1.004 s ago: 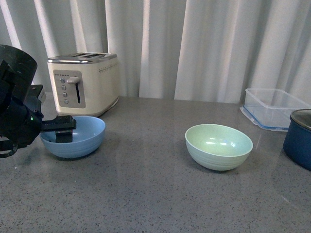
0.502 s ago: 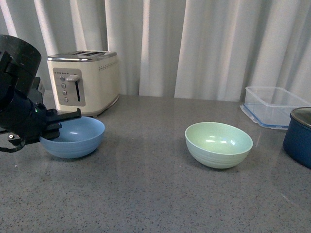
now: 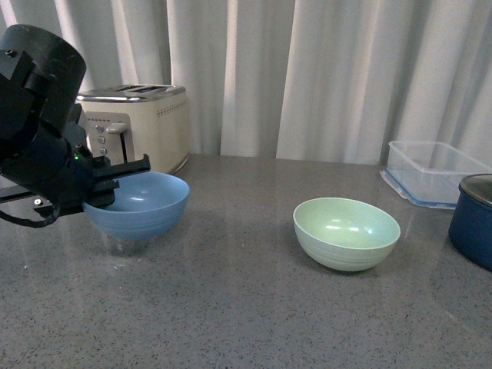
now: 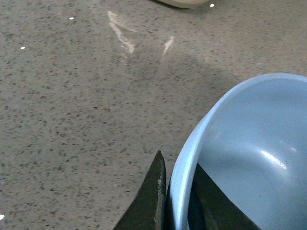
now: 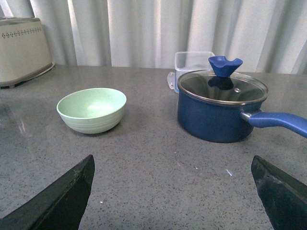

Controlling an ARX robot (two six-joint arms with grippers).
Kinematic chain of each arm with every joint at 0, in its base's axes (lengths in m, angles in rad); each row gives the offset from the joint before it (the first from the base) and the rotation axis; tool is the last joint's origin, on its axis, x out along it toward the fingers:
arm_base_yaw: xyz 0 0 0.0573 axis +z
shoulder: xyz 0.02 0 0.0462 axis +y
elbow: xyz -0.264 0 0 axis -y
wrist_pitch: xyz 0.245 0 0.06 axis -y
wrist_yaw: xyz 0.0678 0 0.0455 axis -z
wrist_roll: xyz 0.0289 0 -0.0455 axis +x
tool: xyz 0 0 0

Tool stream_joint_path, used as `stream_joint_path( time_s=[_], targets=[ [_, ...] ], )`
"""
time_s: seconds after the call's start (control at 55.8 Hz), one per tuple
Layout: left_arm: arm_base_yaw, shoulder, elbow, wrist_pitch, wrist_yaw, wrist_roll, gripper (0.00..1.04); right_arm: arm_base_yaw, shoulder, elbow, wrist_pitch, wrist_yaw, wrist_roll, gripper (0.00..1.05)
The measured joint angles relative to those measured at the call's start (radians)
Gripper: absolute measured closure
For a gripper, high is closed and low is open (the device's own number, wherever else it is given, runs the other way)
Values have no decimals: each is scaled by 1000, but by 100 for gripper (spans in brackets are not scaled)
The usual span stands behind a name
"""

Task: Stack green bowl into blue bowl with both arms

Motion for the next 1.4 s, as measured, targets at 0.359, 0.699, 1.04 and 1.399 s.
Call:
stream_joint_path(
  time_s=[0.359, 0.699, 1.04, 1.399],
  targets=[
    [-95, 50, 86, -15, -4, -34, 97, 0, 0, 0, 0, 0, 0, 10],
    [-151, 152, 186, -46, -8, -41, 97, 0, 0, 0, 0, 0, 0, 10],
    [-195, 202, 246, -67, -13, -41, 97, 0, 0, 0, 0, 0, 0, 10],
    [-212, 230, 273, -76, -27, -41, 97, 0, 0, 0, 0, 0, 0, 10]
  ],
)
